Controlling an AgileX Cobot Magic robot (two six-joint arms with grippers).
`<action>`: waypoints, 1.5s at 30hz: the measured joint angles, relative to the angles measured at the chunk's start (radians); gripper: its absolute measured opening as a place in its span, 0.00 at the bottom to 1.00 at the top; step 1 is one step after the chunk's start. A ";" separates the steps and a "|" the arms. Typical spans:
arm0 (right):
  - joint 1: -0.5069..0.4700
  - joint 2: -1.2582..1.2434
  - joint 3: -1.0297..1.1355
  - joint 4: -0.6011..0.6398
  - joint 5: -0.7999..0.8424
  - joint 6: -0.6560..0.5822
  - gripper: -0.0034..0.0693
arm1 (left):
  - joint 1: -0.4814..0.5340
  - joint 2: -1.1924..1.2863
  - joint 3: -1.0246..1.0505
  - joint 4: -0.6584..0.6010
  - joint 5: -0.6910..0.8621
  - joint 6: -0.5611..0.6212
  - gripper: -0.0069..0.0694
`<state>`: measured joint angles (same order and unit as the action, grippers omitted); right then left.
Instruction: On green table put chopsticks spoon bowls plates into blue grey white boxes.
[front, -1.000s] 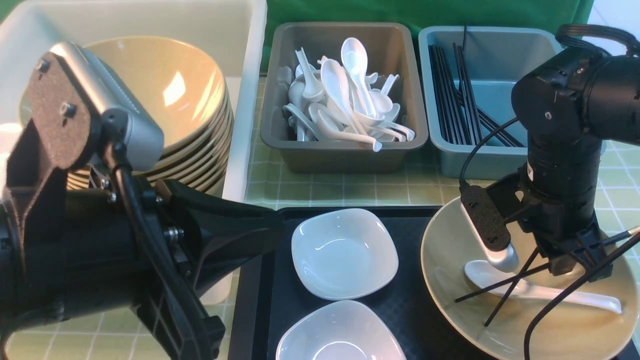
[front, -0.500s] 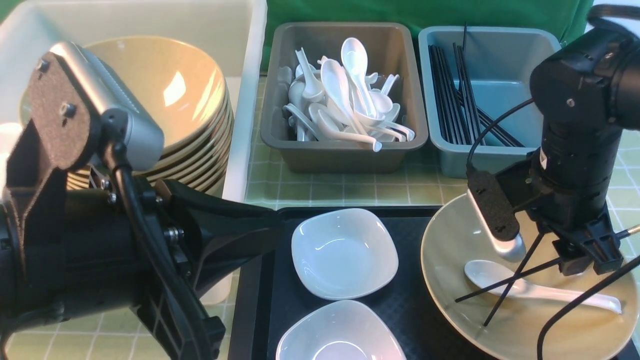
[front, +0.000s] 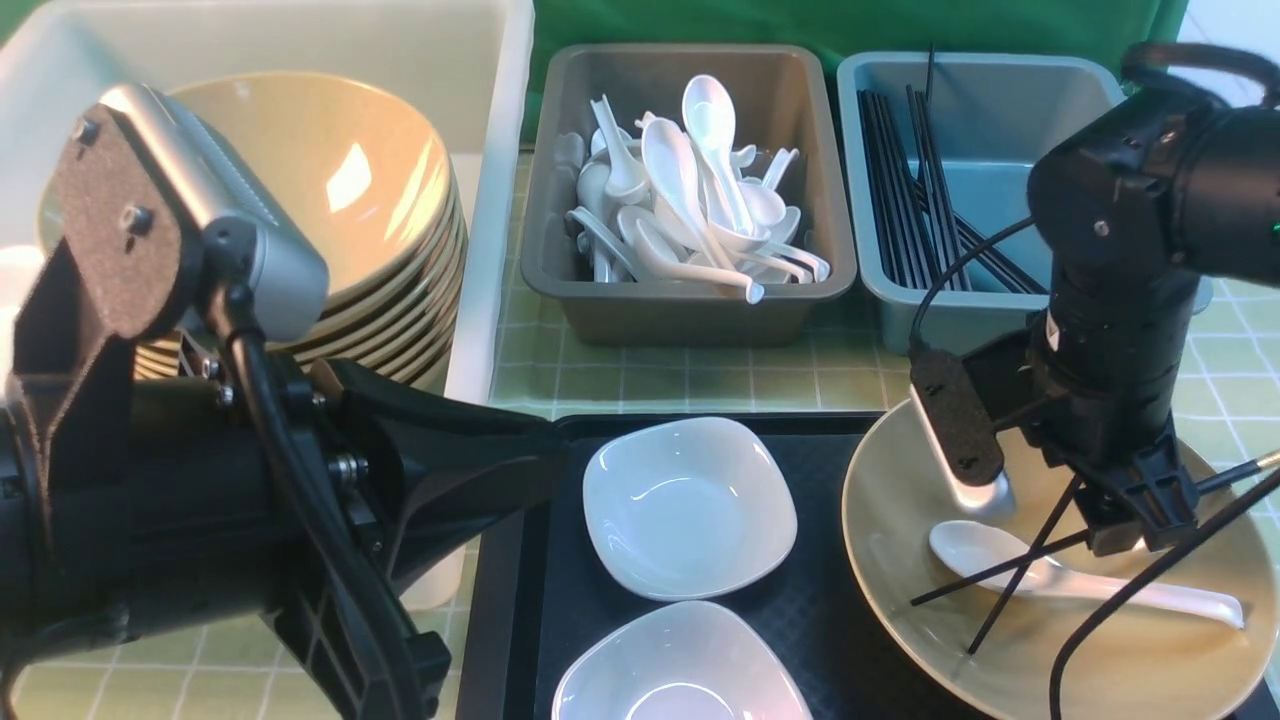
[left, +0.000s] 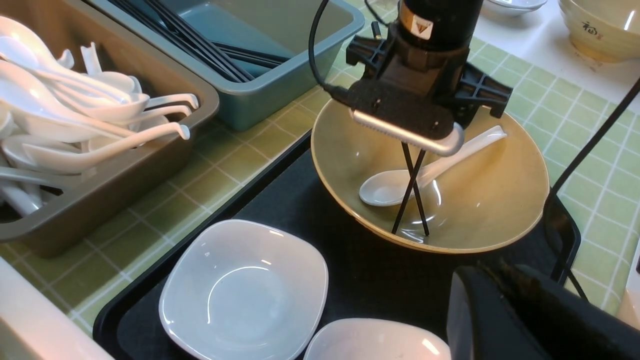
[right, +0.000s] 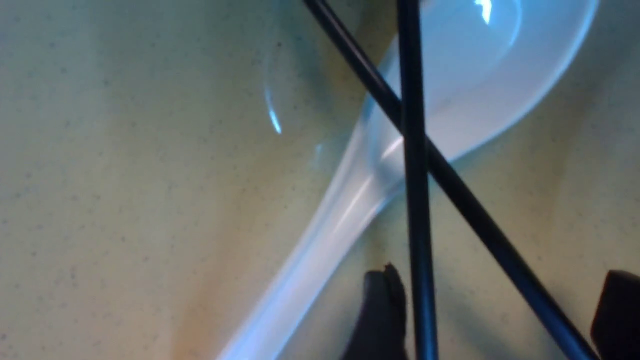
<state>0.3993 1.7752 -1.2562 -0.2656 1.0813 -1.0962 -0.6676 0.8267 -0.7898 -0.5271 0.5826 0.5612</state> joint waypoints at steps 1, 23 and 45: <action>0.000 0.005 0.000 0.000 -0.001 0.000 0.78 | 0.000 0.000 0.000 0.000 0.000 0.000 0.09; 0.000 0.071 0.000 -0.020 0.054 0.016 0.15 | 0.000 0.000 0.000 0.000 0.006 0.000 0.09; -0.030 0.011 -0.221 0.043 0.088 0.259 0.09 | 0.000 0.000 0.000 0.000 0.006 0.000 0.09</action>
<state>0.3696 1.7865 -1.4776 -0.2223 1.1696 -0.8369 -0.6676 0.8267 -0.7898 -0.5271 0.5890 0.5612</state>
